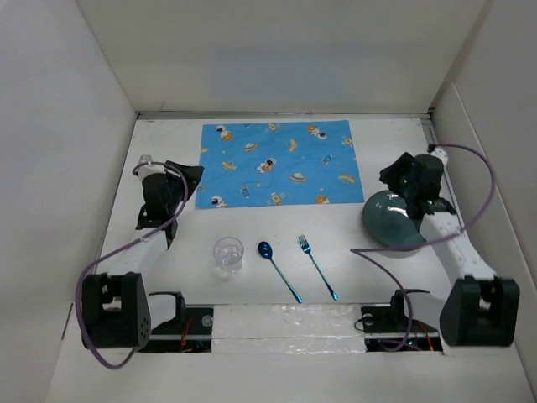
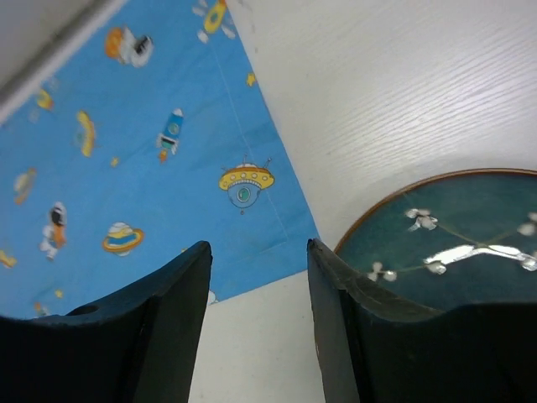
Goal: Set the dinner table for one person
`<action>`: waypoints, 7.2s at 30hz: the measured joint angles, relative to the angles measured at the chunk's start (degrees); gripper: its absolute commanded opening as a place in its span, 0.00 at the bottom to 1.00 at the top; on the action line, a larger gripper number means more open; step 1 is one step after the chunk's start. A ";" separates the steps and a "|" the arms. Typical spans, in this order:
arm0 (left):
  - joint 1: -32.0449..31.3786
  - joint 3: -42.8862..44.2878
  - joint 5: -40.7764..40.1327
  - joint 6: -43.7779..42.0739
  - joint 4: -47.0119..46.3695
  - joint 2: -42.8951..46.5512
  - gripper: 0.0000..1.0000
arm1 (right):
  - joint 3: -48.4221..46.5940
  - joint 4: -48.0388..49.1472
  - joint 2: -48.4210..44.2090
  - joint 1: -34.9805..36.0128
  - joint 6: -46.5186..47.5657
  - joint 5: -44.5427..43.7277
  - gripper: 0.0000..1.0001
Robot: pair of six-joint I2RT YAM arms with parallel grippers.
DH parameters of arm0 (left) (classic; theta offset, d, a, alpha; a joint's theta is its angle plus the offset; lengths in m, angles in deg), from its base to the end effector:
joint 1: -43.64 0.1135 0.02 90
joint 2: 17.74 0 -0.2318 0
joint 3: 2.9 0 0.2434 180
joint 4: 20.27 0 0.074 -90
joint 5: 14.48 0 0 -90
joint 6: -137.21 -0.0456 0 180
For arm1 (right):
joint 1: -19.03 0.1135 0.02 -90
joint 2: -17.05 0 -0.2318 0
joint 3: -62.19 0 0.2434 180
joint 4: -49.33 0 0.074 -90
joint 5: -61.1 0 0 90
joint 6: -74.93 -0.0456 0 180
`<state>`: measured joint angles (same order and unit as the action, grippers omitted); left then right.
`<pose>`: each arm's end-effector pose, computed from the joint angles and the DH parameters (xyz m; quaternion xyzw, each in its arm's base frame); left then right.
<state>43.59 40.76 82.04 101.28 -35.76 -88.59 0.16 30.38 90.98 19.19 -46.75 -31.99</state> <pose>0.2773 -0.0054 0.1971 -0.3196 0.7061 -0.3260 0.5413 0.2966 -0.0016 0.2248 0.2489 0.8331 0.1128 0.4809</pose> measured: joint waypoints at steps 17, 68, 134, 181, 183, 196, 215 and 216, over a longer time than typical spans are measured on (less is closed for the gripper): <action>-7.93 15.08 21.51 -21.97 22.99 35.12 0.59 | 24.06 -12.44 -34.36 -25.79 -15.93 -13.29 0.84; -14.08 10.40 17.31 -31.95 39.78 37.53 0.54 | 13.75 -5.16 -22.53 -29.79 -17.40 24.68 0.00; -13.60 10.40 12.55 -31.01 39.15 34.27 0.00 | -13.92 15.54 25.00 22.21 -16.85 -2.69 0.01; -18.23 13.05 -3.52 -32.13 33.88 48.24 0.49 | -56.85 -8.98 39.56 22.14 8.15 -15.17 0.00; -18.23 13.05 -3.54 -32.13 33.88 48.13 0.49 | -64.39 -12.44 45.22 18.16 8.94 -15.50 0.00; -18.64 13.05 -3.37 -32.13 33.92 47.45 0.49 | -84.24 -29.77 64.98 10.10 11.41 -13.51 0.00; -18.64 13.05 -2.43 -32.13 34.10 45.59 0.48 | -90.97 -30.64 71.58 9.57 11.30 -15.63 0.00; -18.64 13.05 -2.40 -32.13 34.10 45.51 0.48 | -90.95 -30.62 71.58 9.49 11.23 -15.98 0.00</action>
<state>24.95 53.80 79.64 69.15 -1.66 -43.08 -90.79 -0.24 162.57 28.68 -35.52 -47.97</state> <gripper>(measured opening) 0.486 0.121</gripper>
